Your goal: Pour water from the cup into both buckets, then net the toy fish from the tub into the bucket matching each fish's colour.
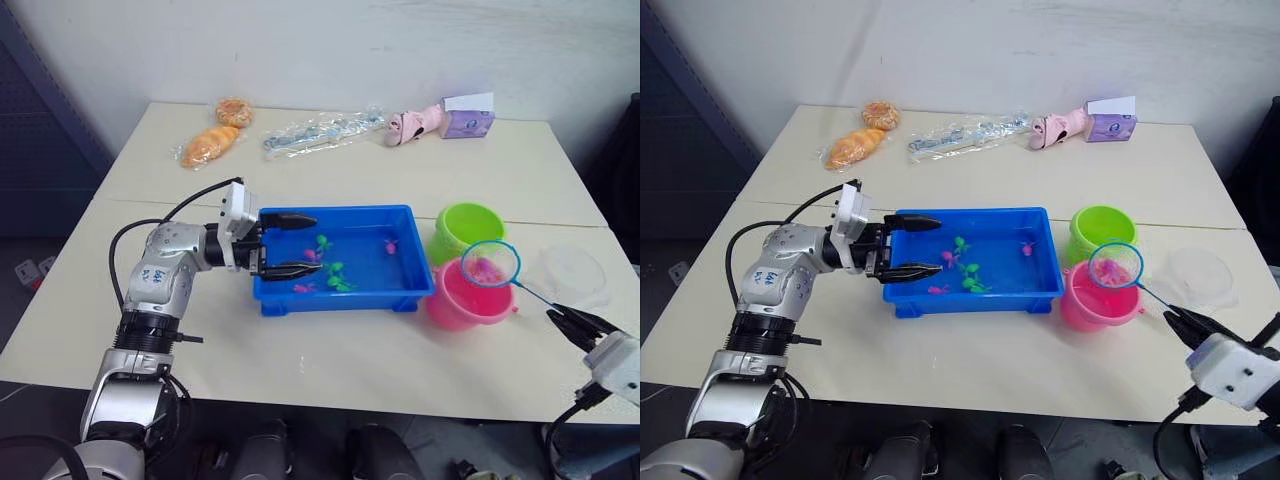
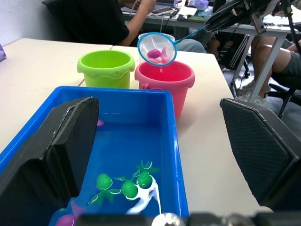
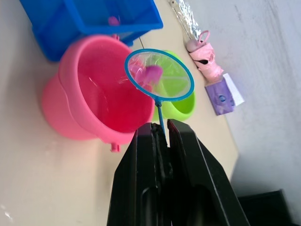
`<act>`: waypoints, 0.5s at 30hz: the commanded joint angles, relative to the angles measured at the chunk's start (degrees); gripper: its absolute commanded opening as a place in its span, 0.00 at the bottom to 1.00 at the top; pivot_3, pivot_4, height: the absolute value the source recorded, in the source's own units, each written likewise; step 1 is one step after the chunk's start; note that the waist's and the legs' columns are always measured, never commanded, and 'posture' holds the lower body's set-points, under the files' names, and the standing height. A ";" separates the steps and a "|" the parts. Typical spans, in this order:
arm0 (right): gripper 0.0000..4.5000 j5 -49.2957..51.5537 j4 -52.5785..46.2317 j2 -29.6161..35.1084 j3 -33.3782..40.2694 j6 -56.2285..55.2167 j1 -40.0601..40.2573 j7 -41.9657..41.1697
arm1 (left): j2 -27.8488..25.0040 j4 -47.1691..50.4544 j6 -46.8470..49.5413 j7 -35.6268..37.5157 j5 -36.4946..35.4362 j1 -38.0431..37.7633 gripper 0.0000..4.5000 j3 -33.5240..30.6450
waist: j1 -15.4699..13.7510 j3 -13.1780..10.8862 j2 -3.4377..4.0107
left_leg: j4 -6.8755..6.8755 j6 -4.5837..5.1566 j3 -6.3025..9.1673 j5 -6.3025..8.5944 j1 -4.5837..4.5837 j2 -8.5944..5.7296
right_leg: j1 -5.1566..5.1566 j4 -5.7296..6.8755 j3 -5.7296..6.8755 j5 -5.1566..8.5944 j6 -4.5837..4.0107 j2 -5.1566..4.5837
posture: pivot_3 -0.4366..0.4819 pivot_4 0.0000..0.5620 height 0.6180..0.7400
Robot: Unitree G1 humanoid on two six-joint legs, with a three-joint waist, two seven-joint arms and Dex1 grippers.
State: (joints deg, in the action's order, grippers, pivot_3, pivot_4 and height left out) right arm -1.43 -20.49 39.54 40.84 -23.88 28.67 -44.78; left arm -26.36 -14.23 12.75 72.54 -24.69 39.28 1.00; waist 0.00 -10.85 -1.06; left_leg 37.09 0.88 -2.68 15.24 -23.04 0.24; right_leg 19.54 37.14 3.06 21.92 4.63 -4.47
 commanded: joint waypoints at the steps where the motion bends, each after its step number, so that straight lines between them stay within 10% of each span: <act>1: 0.00 -8.86 3.47 1.05 1.86 -10.05 0.12 5.44 | 0.33 3.58 0.89 -0.47 -1.29 0.31 0.99 -0.10 | -0.02 0.00 0.00 | 0.00 0.00 0.00 0.00 0.00 0.00 | 0.00 0.00 0.00 0.00 0.00 0.00 | 0.48 0.27 1.00; 15: 0.00 -31.35 11.08 3.09 5.35 -30.21 1.76 26.54 | 1.74 7.32 3.38 -2.00 -2.01 -1.03 0.99 0.19 | 0.00 0.01 0.01 | -0.02 -0.11 -0.02 -0.06 0.04 -0.01 | 0.00 0.01 -0.06 0.01 0.01 0.02 | 0.48 0.27 1.00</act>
State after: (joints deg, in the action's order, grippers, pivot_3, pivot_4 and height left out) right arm -31.71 -8.95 42.55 43.54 -51.79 29.86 -21.55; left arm -25.06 -9.38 16.24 70.75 -25.44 38.20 1.11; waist 0.00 -10.84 -1.05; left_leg 37.07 0.77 -2.70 15.17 -22.99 0.24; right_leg 19.54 37.16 2.99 21.93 4.64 -4.44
